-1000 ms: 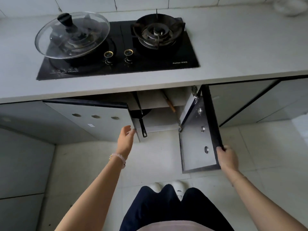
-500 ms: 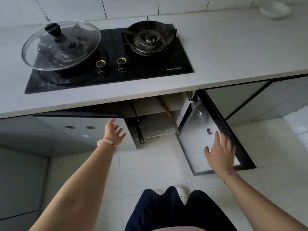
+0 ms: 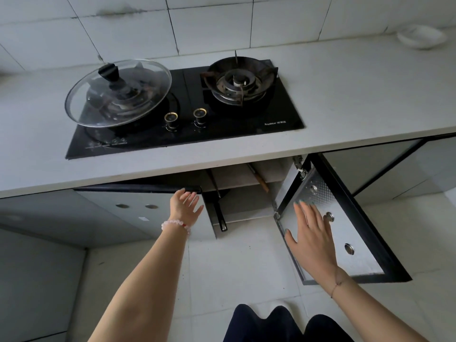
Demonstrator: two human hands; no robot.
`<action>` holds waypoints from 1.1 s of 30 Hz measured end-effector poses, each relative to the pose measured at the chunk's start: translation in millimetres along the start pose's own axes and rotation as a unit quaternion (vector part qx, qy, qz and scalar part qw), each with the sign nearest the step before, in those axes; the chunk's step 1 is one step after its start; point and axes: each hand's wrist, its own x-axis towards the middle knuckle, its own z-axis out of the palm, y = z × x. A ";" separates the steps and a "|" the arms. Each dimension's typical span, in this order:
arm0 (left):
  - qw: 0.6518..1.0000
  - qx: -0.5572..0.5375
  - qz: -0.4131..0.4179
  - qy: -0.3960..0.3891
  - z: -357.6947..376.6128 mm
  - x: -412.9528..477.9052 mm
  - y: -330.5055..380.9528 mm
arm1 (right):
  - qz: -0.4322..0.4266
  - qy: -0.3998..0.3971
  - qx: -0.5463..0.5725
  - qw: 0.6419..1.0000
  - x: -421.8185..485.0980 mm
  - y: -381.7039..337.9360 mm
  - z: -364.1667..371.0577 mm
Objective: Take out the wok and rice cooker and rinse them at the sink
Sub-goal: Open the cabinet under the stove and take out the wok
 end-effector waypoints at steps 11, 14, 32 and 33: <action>0.995 -0.093 -0.018 -0.006 -25.1 -18.1 -13.4 | -0.050 0.016 0.008 0.999 -0.2 -28.0 -6.6; 1.000 -0.020 -0.015 0.009 -54.0 -27.5 -20.9 | -0.072 0.020 0.011 0.997 -1.4 -39.2 -7.9; 0.738 0.478 0.242 0.410 -236.0 -132.9 -21.4 | -0.234 -0.009 0.076 0.969 -29.4 -129.0 1.6; 0.728 0.481 0.234 0.429 -240.6 -136.5 -18.9 | -0.241 -0.009 0.075 0.968 -31.1 -132.1 1.6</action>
